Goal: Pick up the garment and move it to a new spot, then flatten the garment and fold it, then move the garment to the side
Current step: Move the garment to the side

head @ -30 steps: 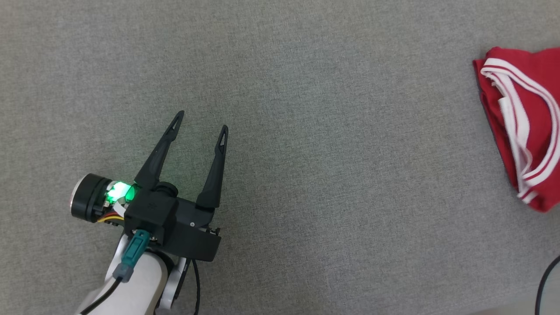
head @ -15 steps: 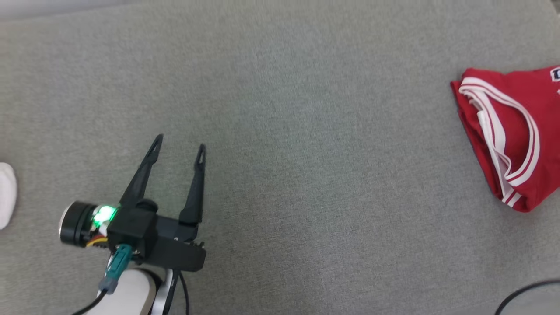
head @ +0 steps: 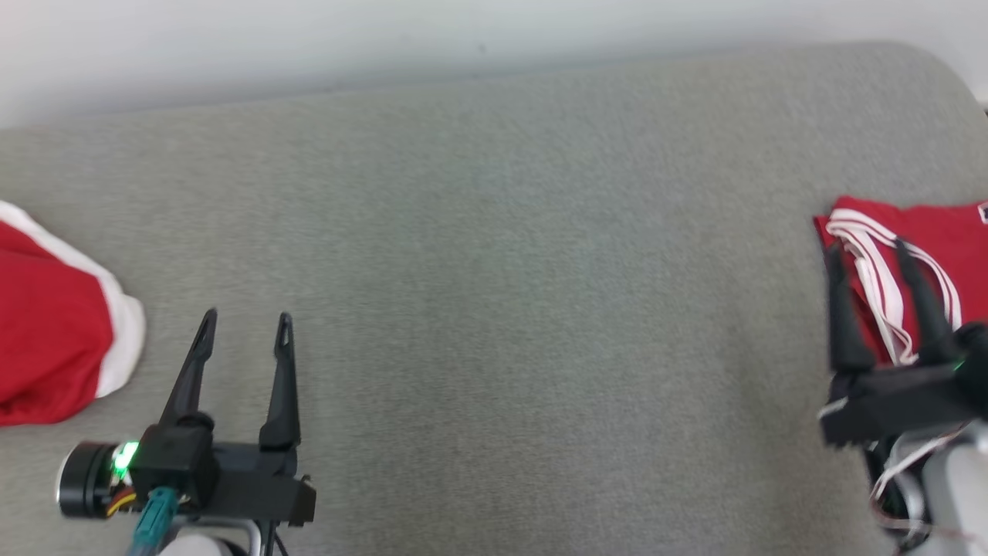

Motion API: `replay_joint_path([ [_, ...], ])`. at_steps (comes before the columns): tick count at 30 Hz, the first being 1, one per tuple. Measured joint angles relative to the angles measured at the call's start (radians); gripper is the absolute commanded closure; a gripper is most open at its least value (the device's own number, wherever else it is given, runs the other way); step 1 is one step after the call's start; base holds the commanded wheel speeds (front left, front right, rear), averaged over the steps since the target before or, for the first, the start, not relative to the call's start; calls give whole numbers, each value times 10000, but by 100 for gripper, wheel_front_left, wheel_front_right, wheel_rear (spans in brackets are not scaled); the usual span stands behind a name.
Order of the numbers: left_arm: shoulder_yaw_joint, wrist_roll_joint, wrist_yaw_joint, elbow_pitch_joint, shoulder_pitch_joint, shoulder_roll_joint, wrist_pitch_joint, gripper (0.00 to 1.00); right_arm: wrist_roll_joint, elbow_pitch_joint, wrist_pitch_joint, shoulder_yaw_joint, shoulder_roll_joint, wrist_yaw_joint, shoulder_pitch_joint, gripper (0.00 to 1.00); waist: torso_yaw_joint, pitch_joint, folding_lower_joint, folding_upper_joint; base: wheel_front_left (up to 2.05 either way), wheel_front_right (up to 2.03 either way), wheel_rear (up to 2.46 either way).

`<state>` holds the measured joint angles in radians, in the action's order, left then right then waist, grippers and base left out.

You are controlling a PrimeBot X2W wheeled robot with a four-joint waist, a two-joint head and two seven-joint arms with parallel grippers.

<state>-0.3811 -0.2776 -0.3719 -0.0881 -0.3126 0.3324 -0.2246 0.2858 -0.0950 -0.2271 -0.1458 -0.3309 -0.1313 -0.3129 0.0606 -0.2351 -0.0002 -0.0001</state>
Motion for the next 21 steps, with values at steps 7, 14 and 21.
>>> replay_joint_path([
  [7,253,-368,-169,50,736,-2,-117,0,-437,1195,479,-138,631,0,1410,0,-494,660,0,0,0,0,0],
  [14,391,-577,-169,159,1388,123,-155,0,-752,1870,884,36,1070,0,2599,0,-730,1362,0,-1,0,0,0],
  [21,376,-844,-8,311,1698,90,-224,0,-974,2420,1252,420,1302,0,3566,0,-849,1946,1,-1,0,0,0],
])
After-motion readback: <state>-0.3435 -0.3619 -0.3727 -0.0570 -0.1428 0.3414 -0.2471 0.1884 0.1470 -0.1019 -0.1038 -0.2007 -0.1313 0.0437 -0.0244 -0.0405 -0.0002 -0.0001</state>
